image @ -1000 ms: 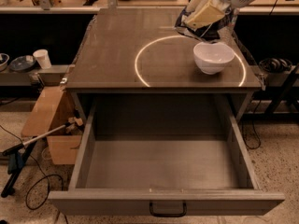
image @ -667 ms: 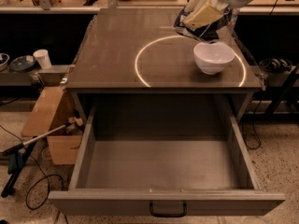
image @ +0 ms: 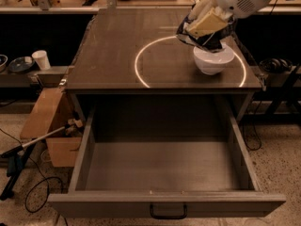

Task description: Place blue chip bag into top drawer

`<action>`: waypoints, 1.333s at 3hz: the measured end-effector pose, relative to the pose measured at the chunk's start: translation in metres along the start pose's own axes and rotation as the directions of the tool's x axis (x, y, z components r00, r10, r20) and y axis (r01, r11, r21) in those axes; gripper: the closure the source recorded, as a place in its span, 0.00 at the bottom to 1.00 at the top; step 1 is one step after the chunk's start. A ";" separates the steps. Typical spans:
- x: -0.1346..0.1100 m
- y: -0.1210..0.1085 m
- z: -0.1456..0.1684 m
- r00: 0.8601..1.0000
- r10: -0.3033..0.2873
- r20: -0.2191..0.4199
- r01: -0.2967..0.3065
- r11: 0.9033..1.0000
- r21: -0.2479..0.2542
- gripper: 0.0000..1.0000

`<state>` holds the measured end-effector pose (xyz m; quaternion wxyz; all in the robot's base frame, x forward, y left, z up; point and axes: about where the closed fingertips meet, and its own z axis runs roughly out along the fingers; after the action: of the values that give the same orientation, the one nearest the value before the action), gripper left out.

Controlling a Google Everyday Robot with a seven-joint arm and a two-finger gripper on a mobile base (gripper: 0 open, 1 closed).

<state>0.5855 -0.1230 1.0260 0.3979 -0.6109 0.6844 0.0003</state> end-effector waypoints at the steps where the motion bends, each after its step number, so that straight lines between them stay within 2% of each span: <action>1: 0.008 0.022 -0.006 0.998 0.060 -0.002 -0.060 0.998 0.002 1.00; 2: 0.019 0.056 -0.007 0.988 0.156 -0.005 -0.156 0.988 0.002 1.00; 4: 0.034 0.095 0.003 0.968 0.251 -0.018 -0.251 0.968 -0.016 1.00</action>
Offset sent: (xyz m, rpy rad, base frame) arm -0.0709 -0.0124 -0.0549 0.1140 0.1194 -0.1747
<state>0.5102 -0.1257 0.9595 0.3837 -0.5228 0.7594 0.0519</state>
